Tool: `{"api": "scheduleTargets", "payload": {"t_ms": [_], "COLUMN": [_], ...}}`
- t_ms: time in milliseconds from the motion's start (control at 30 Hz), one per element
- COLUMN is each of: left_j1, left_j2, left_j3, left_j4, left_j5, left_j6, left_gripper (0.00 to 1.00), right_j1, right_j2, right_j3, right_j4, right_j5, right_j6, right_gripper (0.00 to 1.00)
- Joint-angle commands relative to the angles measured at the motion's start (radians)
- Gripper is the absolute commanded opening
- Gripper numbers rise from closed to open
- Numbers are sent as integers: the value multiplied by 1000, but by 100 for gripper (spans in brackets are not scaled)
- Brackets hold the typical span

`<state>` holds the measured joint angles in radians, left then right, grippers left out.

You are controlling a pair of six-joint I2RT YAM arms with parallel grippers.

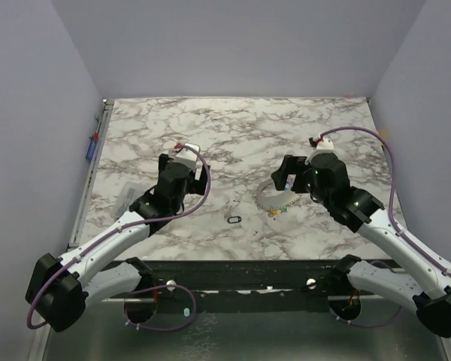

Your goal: Put the keys on the keyring

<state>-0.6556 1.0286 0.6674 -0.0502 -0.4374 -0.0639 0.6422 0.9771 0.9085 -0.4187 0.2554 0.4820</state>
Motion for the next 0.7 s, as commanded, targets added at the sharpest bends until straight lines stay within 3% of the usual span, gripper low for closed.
{"api": "scheduleTargets", "payload": {"t_ms": [0, 333, 433, 533, 667], "left_j1": [2, 3, 3, 1, 1], "left_j2": [-41, -93, -124, -126, -85], "left_j3": [1, -21, -70, -114, -130], "left_j4": [1, 45, 127, 165, 169], "left_j5": [28, 127, 293, 547, 853], "left_j6": [58, 149, 238, 363, 605], "left_gripper": [99, 96, 95, 94, 85], "right_j1": [2, 3, 2, 2, 2], "right_j2": [-98, -214, -251, -304, -333], "right_j3": [-89, -309, -333, -328, -274], "right_j4": [67, 252, 263, 232, 146], "right_j5": [-24, -174, -158, -73, 28], "right_j6": [-37, -92, -102, -118, -143], "right_gripper": [100, 100, 100, 100, 100]}}
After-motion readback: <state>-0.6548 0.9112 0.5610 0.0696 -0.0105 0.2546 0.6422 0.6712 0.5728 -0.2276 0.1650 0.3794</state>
